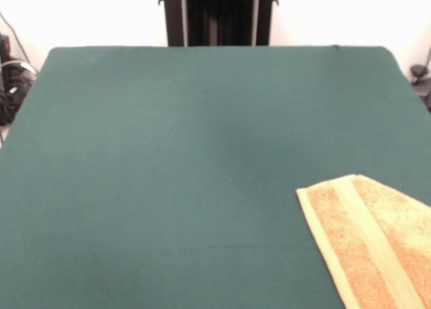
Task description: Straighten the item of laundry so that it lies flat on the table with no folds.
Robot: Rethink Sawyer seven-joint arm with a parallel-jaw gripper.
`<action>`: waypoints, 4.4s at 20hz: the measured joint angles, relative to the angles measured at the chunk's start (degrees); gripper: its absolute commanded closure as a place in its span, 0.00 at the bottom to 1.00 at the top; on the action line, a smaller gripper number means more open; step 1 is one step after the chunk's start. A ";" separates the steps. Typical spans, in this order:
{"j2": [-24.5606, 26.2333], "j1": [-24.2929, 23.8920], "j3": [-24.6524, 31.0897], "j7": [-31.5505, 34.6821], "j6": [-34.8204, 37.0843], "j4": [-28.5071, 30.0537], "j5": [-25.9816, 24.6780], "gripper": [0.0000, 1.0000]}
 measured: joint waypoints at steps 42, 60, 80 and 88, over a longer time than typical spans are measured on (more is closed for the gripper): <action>10.85 6.70 -37.00 0.00 35.22 -20.09 -24.43 0.00; 5.84 14.15 -38.91 0.00 22.45 -19.47 -24.54 0.00; 12.31 -7.68 -19.26 0.00 16.18 -10.26 -36.93 0.00; 14.44 -3.26 -23.79 0.00 15.93 -10.67 -37.39 0.00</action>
